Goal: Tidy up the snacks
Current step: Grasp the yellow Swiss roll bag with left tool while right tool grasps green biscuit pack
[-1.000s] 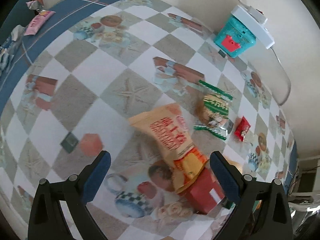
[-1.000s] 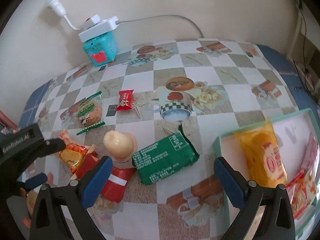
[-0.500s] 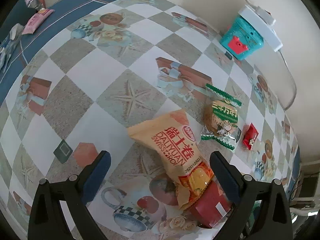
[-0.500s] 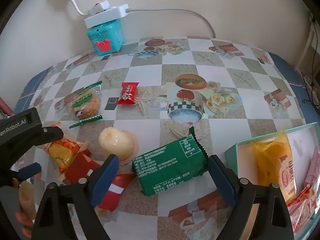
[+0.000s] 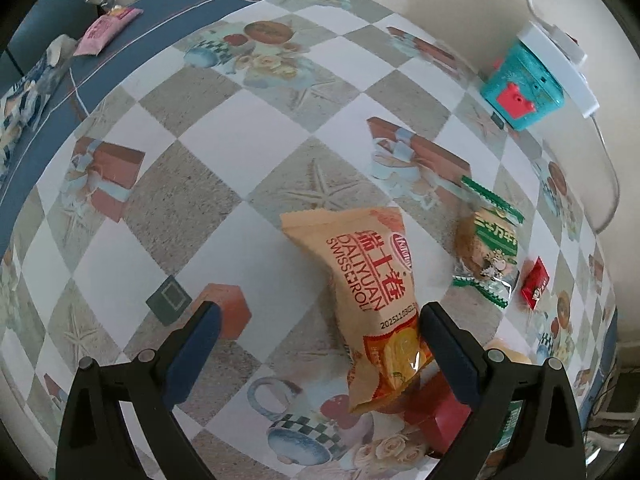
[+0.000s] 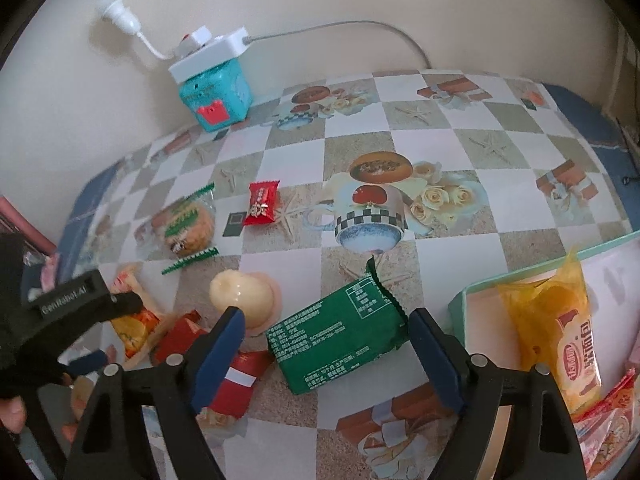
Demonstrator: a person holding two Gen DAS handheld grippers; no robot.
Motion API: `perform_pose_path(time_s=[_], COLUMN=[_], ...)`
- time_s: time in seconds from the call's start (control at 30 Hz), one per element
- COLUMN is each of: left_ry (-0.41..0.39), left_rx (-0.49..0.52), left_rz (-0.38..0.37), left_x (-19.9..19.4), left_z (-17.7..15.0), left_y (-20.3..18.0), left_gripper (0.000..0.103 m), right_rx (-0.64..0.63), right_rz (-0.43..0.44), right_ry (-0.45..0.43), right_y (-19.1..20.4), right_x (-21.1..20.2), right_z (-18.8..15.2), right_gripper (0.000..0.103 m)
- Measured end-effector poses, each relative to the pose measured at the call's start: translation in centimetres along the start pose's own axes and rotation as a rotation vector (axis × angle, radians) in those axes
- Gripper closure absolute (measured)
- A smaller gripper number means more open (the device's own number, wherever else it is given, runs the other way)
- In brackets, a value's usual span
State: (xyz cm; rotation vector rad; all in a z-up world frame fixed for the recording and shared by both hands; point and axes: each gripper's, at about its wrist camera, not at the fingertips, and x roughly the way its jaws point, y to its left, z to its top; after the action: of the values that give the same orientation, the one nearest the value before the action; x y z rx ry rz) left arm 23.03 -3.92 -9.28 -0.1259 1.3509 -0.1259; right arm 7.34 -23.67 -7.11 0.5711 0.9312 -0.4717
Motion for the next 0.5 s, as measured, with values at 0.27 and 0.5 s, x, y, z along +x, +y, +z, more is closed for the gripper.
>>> perform_pose_path(time_s=[0.27, 0.5], left_ry=[-0.011, -0.019], left_rx=[-0.029, -0.018], left_rz=[-0.008, -0.017], left_x=[-0.9, -1.5], left_z=[0.0, -0.1], left_y=[1.4, 1.3], left_gripper=[0.020, 0.034], right_rx=[0.094, 0.116], right_rz=[0.081, 0.171], right_ry=[-0.017, 0.009], right_y=[-2.3, -2.6], right_x=[-0.3, 0.0], right_z=[0.5, 0.3], right_gripper=[0.019, 0.020])
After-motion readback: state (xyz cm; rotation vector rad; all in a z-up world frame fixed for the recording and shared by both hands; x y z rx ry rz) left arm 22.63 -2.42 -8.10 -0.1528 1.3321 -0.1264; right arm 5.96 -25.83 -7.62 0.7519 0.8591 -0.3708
